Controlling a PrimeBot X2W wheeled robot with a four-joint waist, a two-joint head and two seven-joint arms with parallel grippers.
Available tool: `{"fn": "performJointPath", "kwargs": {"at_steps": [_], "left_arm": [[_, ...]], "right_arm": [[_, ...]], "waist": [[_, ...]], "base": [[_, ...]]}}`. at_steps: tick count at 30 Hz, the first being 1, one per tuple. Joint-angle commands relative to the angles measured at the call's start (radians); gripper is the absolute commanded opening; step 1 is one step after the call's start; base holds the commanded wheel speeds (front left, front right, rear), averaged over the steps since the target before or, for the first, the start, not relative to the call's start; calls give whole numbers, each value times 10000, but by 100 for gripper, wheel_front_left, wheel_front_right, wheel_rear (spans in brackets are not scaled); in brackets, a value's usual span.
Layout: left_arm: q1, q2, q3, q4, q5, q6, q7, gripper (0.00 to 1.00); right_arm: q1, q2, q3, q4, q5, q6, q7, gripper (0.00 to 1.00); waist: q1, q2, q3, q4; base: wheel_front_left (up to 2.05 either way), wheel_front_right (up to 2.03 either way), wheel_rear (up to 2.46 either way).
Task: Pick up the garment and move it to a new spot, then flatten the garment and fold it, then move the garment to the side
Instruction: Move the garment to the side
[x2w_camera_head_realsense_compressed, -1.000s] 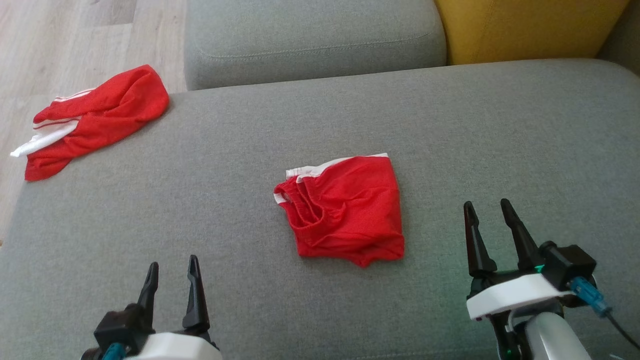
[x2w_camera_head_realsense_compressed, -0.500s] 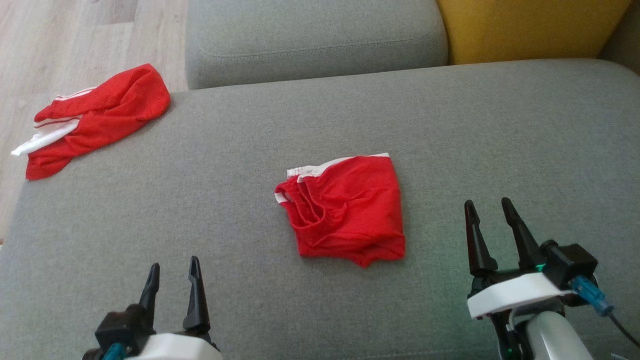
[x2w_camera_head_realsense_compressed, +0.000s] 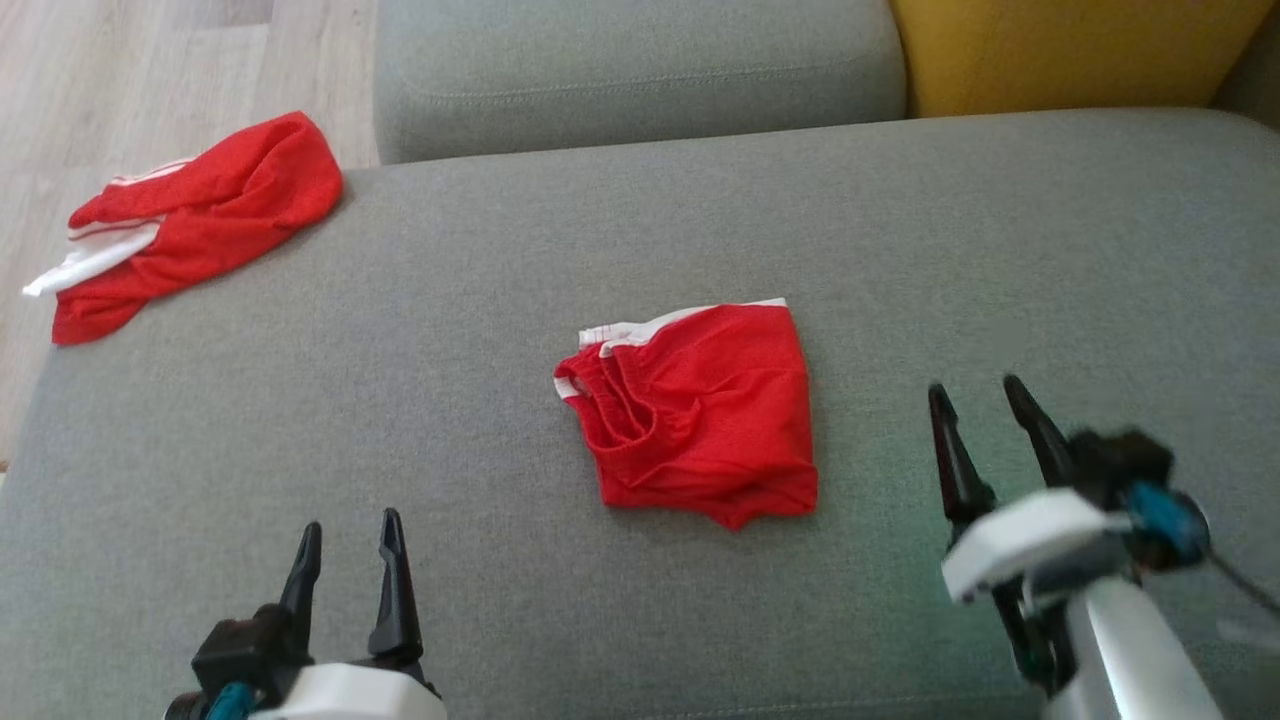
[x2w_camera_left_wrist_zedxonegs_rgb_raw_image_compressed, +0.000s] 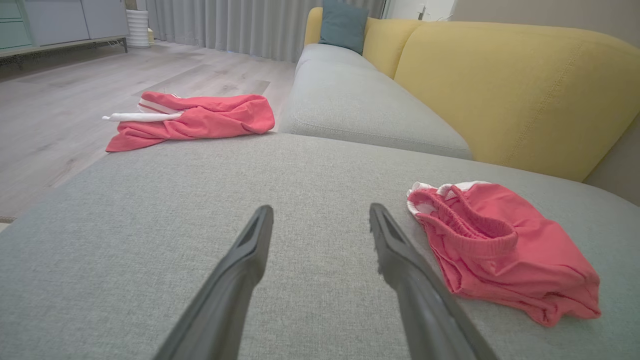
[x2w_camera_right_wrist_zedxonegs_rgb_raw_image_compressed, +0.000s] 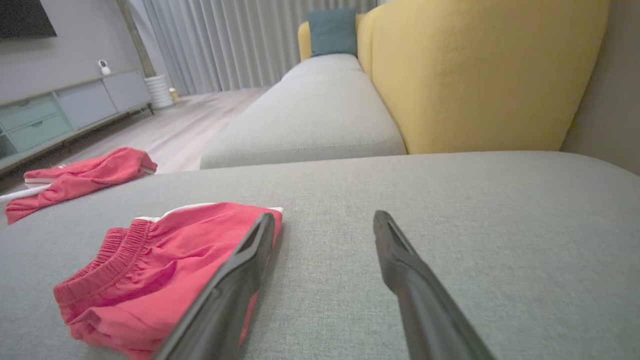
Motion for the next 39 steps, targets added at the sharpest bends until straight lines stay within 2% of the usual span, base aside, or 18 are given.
{"fn": "performJointPath", "kwargs": {"at_steps": [1, 7, 14, 21, 29, 30, 31, 34, 35, 39], "left_arm": [[-540, -64, 290, -349, -31, 2, -124, 100], [-840, -64, 94, -362, -97, 0, -124, 100], [-1126, -64, -46, -350, -188, 40, -124, 100], [-1354, -64, -139, -342, -199, 62, -124, 100], [-1518, -64, -218, -321, -214, 84, -124, 100], [-1530, -64, -220, -318, -215, 87, -124, 100], [-1540, -64, -219, -318, -216, 88, -124, 100], [-1541, -64, -206, -328, -197, 104, -124, 100], [-1533, -64, -208, -333, -172, 106, -124, 100], [-1537, -64, -232, -356, -51, 84, -124, 100]], "right_arm": [[-780, 3, 279, -244, -70, 69, 286, 100], [-2156, -181, 765, 605, 327, 69, 2405, 100], [-3499, -878, 1560, 1881, 1892, 69, 4544, 100], [-4269, -1300, 2294, 3117, 3037, 69, 5438, 100], [-4759, -1303, 2824, 4273, 3869, 69, 5700, 100], [-4814, -1312, 2894, 4366, 3923, 69, 5665, 85], [-4868, -1320, 2965, 4447, 3973, 69, 5627, 57], [-5018, -1371, 3208, 4596, 4127, 69, 5454, 12], [-5074, -1420, 3298, 4622, 4154, 69, 5381, 0], [-5265, -1644, 3539, 4672, 4201, 69, 5171, 0]], "waist": [[0, -1, 61, 45], [0, -1, 466, 337], [0, -1, 875, 873], [0, -1, 1264, 1439], [0, -1, 1572, 1778], [0, -1, 1593, 1790], [0, -1, 1611, 1795], [0, -1, 1648, 1750], [0, -1, 1658, 1703], [0, -1, 1694, 1493]], "base": [[0, 0, 0], [0, 0, 0], [0, 0, 0], [0, 0, 0], [0, 0, 0], [0, 0, 0], [0, 0, 0], [0, 0, 0], [0, 0, 0], [0, 0, 0]]}}
